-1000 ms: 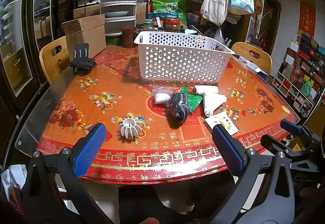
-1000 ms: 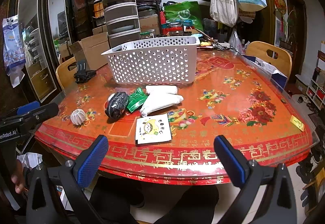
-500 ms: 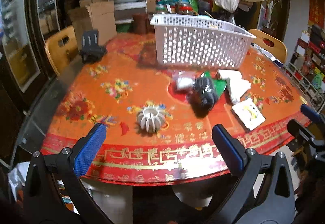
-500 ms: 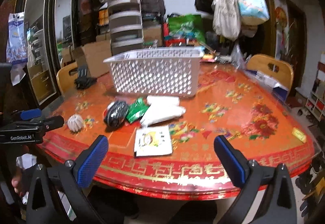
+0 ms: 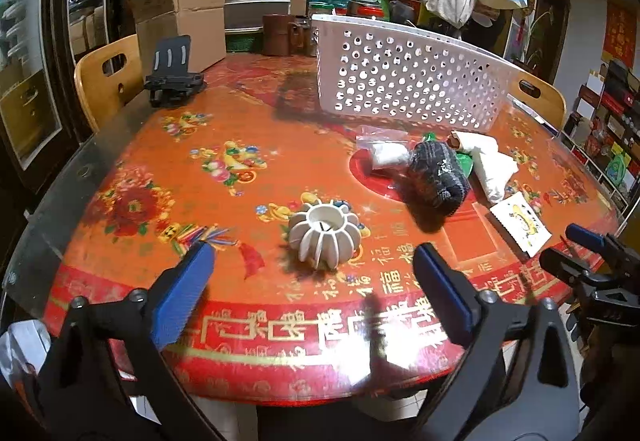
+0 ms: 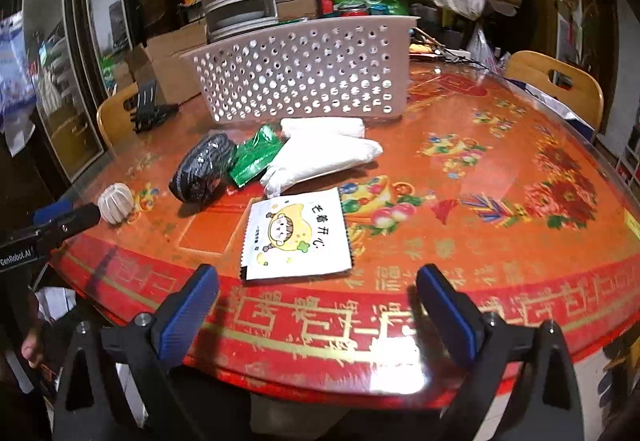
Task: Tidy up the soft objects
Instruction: 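Grasp the white ribbed cup with the left tool while the right tool grasps the cartoon card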
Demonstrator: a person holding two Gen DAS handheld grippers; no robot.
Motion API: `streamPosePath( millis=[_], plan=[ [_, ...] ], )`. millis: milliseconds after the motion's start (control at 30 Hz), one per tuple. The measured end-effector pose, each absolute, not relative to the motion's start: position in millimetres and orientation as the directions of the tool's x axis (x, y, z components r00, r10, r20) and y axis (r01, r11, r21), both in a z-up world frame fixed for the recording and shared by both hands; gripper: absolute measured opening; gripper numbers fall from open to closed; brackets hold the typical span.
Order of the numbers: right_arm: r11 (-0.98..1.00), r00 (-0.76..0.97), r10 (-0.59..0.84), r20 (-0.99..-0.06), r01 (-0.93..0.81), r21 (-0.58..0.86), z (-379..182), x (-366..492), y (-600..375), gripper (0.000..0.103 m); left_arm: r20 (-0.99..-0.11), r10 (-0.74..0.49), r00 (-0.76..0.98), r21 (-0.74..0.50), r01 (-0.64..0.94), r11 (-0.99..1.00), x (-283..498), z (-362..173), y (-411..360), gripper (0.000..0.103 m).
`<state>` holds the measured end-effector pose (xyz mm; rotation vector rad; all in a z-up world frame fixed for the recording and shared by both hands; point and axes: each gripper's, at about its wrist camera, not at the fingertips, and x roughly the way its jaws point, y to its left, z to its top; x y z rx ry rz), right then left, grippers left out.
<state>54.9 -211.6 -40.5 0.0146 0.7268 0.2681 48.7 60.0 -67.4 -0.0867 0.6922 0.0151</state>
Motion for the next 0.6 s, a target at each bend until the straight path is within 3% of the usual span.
streamPosePath(
  millis=[233,600],
  plan=[
    [0.963,0.746,0.224,-0.627,-0.266,0.027,-45,64,-198,0.081,-0.642,-0.025,0.766,-0.077,-0.032,0.997,63,-80,55,0.07],
    [0.944,0.784,0.267,-0.56,-0.33,-0.013,-50,61,-189,0.055,-0.636,-0.059,0.769,-0.099,-0.005,0.995,72,-90,55,0.068]
  ],
)
